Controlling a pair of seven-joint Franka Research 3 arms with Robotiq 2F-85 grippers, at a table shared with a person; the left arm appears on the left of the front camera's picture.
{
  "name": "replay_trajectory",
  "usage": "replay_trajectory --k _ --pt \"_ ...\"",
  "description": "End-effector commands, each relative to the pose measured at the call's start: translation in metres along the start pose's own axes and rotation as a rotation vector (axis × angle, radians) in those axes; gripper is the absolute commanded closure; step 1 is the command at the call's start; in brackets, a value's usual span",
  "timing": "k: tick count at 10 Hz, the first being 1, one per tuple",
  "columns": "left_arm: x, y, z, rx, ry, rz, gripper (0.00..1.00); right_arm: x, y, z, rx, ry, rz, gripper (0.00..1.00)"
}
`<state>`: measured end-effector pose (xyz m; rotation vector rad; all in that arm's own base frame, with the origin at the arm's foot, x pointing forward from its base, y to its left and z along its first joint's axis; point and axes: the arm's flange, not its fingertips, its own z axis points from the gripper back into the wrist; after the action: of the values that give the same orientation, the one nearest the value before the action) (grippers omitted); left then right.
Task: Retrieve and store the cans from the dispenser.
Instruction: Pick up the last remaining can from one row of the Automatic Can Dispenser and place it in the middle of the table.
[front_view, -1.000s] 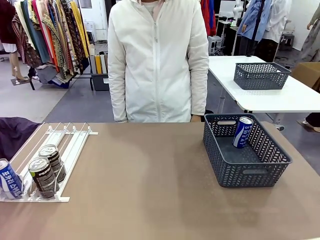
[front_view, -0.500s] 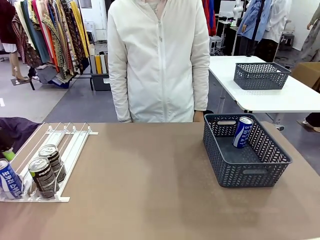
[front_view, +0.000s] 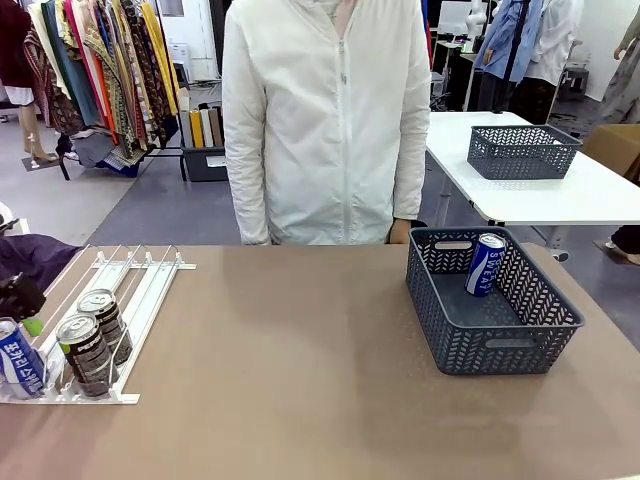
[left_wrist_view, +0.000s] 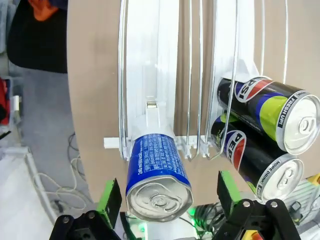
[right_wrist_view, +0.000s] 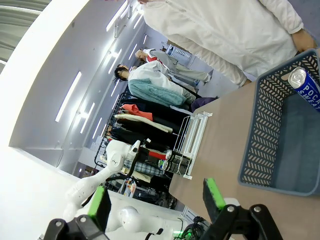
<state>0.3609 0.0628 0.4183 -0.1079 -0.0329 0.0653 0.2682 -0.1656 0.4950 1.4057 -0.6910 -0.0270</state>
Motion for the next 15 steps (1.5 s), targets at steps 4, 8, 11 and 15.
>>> replay_trajectory --k 4,8,11,15 --pt "-0.022 -0.005 -0.02 0.022 0.031 0.001 0.0 0.003 0.004 -0.003 0.018 -0.02 0.007 0.0" --pt "-0.018 -0.01 -0.024 0.057 0.033 -0.011 1.0 0.003 0.004 -0.003 0.018 -0.02 0.007 0.0" --pt "-0.017 -0.012 -0.027 0.073 0.036 -0.005 1.0 0.003 0.004 -0.003 0.018 -0.02 0.007 0.0" --pt "-0.02 -0.01 -0.006 0.102 0.0 0.001 1.0 0.003 0.004 -0.003 0.018 -0.02 0.007 0.0"
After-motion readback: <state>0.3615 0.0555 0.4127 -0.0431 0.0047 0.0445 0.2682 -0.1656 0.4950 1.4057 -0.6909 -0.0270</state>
